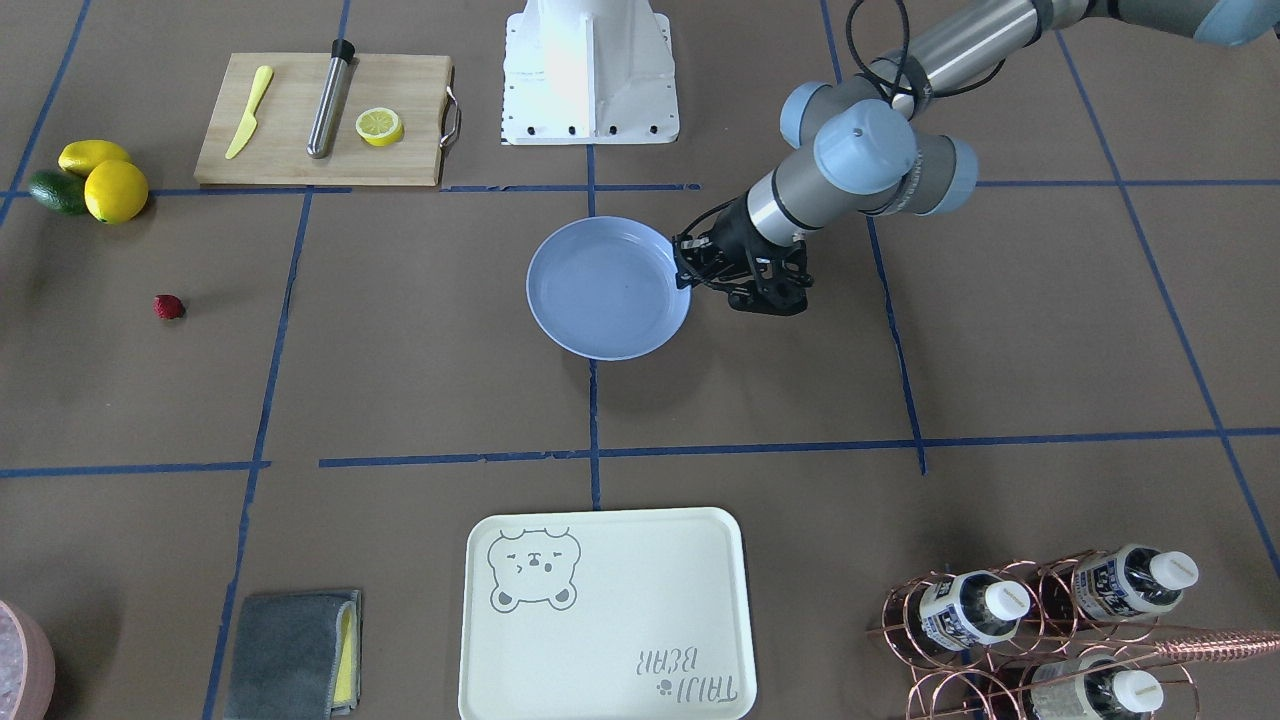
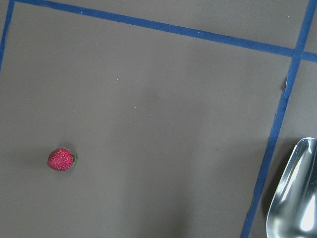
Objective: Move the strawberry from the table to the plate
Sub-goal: 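Slide the light blue plate toward the table center with the left gripper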
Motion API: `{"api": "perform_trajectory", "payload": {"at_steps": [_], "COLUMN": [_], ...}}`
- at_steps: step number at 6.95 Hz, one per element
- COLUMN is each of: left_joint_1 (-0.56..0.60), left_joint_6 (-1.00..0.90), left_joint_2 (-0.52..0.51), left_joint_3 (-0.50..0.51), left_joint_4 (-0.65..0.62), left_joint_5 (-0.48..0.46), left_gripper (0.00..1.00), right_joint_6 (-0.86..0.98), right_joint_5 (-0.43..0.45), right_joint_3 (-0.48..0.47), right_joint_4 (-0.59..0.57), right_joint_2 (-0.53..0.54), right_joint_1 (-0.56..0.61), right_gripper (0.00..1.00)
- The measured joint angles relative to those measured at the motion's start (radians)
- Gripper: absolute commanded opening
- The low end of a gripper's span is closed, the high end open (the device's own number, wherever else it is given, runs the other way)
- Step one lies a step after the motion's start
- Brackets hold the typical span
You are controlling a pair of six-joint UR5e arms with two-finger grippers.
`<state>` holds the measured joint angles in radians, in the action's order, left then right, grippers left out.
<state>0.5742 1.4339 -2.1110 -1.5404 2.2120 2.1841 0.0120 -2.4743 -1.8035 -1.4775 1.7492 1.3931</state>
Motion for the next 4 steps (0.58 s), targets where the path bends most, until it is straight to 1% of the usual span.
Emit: {"api": "perform_trajectory", "payload": {"at_steps": [1,4], "left_joint_1": [-0.020,-0.041], "left_joint_6": [0.002,0.000], "left_joint_2": [-0.018,-0.027], "left_joint_3": [0.024,0.059], "left_joint_4": [0.001,0.001], "left_joint_5": [-0.037,-0.072], "left_gripper": [0.00,0.00], "right_joint_6": [-0.001,-0.001], "right_joint_5": [0.000,0.000], "right_joint_3": [0.001,0.003], "right_joint_4": [-0.001,-0.001], "right_joint_2": [-0.008,-0.017], "right_joint_1": [-0.001,-0.003], "right_gripper": [1.00,1.00]}}
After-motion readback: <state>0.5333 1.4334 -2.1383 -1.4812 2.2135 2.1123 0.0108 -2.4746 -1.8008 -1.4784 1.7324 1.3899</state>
